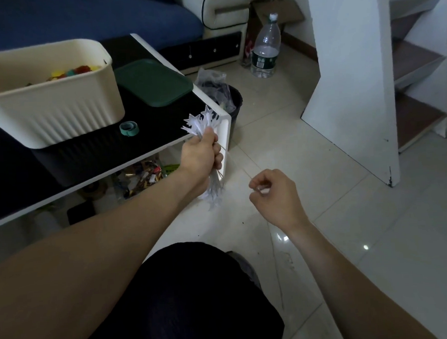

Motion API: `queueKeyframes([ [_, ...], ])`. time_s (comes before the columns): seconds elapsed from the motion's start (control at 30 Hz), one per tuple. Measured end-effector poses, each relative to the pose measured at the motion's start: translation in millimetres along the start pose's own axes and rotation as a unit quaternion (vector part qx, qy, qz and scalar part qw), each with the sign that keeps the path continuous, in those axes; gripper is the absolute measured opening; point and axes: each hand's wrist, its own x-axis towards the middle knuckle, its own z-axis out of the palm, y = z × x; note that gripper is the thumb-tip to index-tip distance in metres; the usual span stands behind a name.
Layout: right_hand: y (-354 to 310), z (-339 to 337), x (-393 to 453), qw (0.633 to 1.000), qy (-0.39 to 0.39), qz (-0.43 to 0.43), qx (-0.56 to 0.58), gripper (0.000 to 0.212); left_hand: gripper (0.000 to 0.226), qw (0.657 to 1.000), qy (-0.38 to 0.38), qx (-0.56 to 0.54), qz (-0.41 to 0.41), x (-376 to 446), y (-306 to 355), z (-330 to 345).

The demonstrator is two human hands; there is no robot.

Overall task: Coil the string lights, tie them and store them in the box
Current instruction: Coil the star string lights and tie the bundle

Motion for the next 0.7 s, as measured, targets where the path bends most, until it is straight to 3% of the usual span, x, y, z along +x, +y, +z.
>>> queueKeyframes([
  [0.1,16,-2,-9,0.974,-0.027,0.157,0.158,0.033,0.033,0.999,0.036,-0.011,-0.018,6,3,-1],
  [0.2,38,-14,-15,0.945,-0.086,0.24,0.204,0.021,0.032,0.997,0.04,-0.057,-0.036,7,7,-4],
  [0.3,64,-29,-22,0.939,-0.161,0.247,0.179,0.022,0.03,0.995,0.021,-0.088,-0.05,8,7,-5],
  [0.37,75,-36,-24,0.93,-0.167,0.256,0.204,0.019,0.031,0.993,0.014,-0.093,-0.066,6,3,-1],
  [0.7,62,-51,-12,0.937,-0.068,0.203,0.278,0.017,0.027,0.996,0.025,-0.046,-0.076,4,-7,12],
])
